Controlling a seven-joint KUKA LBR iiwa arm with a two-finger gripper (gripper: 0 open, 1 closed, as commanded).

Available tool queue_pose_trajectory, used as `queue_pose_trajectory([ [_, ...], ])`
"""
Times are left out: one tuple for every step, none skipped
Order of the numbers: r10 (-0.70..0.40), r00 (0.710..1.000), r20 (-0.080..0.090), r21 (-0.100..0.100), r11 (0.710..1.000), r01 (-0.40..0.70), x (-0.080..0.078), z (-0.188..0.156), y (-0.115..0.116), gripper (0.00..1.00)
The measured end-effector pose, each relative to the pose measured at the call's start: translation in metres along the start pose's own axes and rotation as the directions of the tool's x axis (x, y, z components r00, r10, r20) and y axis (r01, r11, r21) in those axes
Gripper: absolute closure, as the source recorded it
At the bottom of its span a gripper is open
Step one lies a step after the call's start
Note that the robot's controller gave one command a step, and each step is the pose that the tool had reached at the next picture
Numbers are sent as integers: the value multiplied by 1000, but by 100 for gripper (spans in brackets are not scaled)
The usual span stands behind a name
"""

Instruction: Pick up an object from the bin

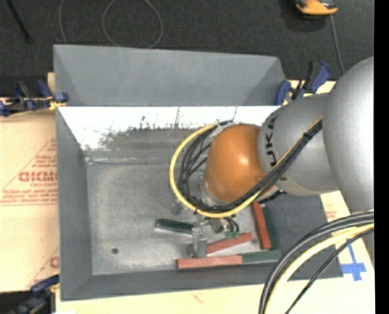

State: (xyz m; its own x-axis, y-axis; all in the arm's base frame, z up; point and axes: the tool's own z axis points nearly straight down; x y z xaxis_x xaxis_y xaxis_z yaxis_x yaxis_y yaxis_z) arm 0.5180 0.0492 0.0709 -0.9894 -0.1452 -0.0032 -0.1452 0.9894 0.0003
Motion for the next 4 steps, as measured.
queue_pose_trajectory([
  [1,1000,1,-2,1000,-1,-2,-1,2,100],
  [-5,1000,9,2,1000,5,-17,-145,3,100],
  [-3,1000,0,-1,1000,3,-15,-140,4,0],
  [31,999,-9,-1,1000,-31,8,-8,-12,0],
])
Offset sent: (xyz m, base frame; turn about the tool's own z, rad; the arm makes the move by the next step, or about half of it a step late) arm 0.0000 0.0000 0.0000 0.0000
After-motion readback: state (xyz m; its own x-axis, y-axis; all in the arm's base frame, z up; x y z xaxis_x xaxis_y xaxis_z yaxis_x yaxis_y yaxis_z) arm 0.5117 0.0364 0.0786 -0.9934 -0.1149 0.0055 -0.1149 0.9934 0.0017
